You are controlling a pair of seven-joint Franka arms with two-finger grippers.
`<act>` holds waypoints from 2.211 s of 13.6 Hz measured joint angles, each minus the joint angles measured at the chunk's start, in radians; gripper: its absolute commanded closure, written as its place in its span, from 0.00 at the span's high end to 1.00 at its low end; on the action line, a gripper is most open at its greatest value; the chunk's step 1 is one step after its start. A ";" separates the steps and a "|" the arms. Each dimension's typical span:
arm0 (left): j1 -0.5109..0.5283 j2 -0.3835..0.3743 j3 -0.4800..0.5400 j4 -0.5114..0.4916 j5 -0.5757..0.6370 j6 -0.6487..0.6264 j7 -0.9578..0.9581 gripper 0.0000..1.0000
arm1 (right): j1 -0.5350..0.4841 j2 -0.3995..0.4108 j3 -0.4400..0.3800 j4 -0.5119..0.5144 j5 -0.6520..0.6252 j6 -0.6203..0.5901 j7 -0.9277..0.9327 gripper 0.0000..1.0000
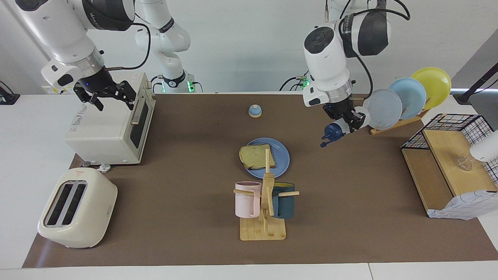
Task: Put bread on plate and add seasoning
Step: 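Lift the bottle away from the plate with the left gripper, then lower the bottle upright onto the table beside the plate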
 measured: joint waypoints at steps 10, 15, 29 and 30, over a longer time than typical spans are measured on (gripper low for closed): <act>0.151 -0.081 0.000 -0.238 -0.168 0.588 -0.273 0.00 | 0.000 0.000 0.000 0.000 0.000 0.000 0.000 1.00; 0.220 -0.139 0.000 -0.472 -0.231 1.005 -0.392 0.00 | 0.000 0.000 0.000 0.000 0.000 0.000 0.000 1.00; 0.240 -0.023 -0.004 -0.744 -0.236 1.790 -0.756 0.00 | 0.000 0.000 0.000 0.000 0.000 0.000 0.000 1.00; 0.240 -0.003 -0.004 -0.746 -0.236 1.813 -0.758 0.00 | 0.000 0.000 0.000 0.000 0.000 0.000 0.000 1.00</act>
